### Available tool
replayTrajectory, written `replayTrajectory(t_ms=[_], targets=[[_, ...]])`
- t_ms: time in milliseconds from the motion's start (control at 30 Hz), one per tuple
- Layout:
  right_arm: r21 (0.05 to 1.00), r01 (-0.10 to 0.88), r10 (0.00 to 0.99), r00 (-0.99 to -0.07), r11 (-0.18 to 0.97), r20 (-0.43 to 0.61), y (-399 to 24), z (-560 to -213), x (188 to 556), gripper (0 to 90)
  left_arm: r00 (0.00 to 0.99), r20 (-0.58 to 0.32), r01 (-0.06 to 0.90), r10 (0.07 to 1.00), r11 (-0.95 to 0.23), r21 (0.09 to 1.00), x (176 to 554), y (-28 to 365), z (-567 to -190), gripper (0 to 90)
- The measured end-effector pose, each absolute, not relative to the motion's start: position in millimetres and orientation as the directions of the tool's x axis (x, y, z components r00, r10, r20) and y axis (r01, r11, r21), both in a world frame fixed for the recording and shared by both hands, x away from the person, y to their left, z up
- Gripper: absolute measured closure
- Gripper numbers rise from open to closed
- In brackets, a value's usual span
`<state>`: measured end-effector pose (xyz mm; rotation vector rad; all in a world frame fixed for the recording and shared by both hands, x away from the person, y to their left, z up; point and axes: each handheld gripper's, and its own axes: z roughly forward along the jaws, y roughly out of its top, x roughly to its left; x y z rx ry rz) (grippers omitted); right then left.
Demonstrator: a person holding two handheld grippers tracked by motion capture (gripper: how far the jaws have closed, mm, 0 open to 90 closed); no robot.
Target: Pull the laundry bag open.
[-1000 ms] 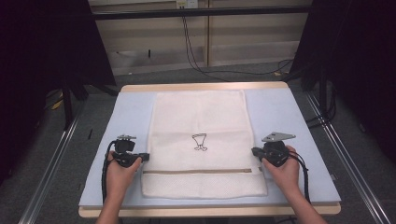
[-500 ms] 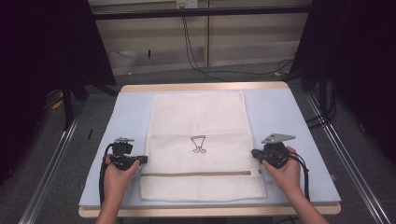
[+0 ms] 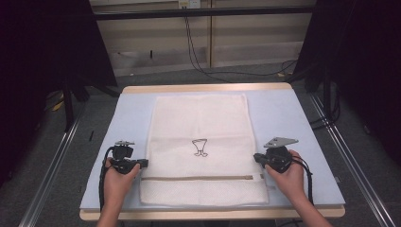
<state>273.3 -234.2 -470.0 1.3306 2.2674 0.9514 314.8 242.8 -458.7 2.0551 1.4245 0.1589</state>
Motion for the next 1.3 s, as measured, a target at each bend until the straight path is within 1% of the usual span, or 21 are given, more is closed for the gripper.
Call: replayTrajectory(t_ms=[100, 167, 233, 333, 367, 500, 600, 667, 800, 900, 967, 1300], targets=[[0.707, 0.628, 0.866, -0.497, 0.326, 0.042, -235.8, -469.3, 272.4, 83.0, 0.407, -0.241, 0.799, 0.881, -0.216, 0.561, 314.6, 241.6, -457.3, 82.6], [0.714, 0.622, 0.865, -0.500, 0.321, 0.047, -237.1, -468.2, 271.8, 77.0, 0.410, -0.232, 0.787, 0.882, -0.214, 0.578, 314.6, 242.2, -455.7, 78.9], [0.723, 0.613, 0.865, -0.500, 0.320, 0.041, -238.7, -467.6, 271.0, 76.9, 0.401, -0.222, 0.787, 0.889, -0.210, 0.581, 314.6, 243.2, -453.0, 75.9], [0.735, 0.602, 0.864, -0.501, 0.311, 0.045, -240.5, -466.3, 268.4, 75.8, 0.397, -0.262, 0.782, 0.880, -0.175, 0.598, 314.4, 242.8, -448.9, 73.0], [0.734, 0.603, 0.862, -0.504, 0.313, 0.047, -240.9, -465.6, 267.5, 75.7, 0.409, -0.258, 0.780, 0.875, -0.189, 0.597, 315.0, 242.3, -446.4, 71.8], [0.751, 0.583, 0.859, -0.511, 0.310, 0.042, -241.9, -461.8, 263.7, 77.7, 0.436, -0.273, 0.772, 0.858, -0.200, 0.603, 314.7, 230.5, -440.5, 71.0], [0.756, 0.575, 0.853, -0.521, 0.314, 0.041, -245.0, -461.0, 260.4, 79.2, 0.462, -0.270, 0.762, 0.845, -0.221, 0.609, 314.9, 219.6, -437.2, 67.9], [0.761, 0.565, 0.851, -0.525, 0.320, 0.032, -247.6, -461.3, 257.6, 81.8, 0.474, -0.283, 0.758, 0.834, -0.223, 0.613, 315.3, 213.2, -435.6, 68.1], [0.774, 0.557, 0.843, -0.535, 0.300, 0.059, -251.4, -461.2, 253.3, 86.6, 0.501, -0.289, 0.750, 0.816, -0.243, 0.615, 316.4, 201.0, -432.2, 64.6], [0.780, 0.551, 0.838, -0.542, 0.297, 0.065, -254.0, -461.3, 249.6, 90.0, 0.511, -0.313, 0.755, 0.800, -0.244, 0.609, 316.9, 190.9, -430.2, 64.6], [0.781, 0.544, 0.835, -0.547, 0.307, 0.053, -255.9, -461.2, 246.5, 90.0, 0.523, -0.323, 0.755, 0.789, -0.254, 0.605, 317.1, 184.0, -429.0, 66.9], [0.787, 0.532, 0.826, -0.561, 0.312, 0.052, -257.9, -459.4, 237.3, 90.0, 0.576, -0.352, 0.740, 0.738, -0.288, 0.607, 315.7, 150.1, -425.7, 68.2]])
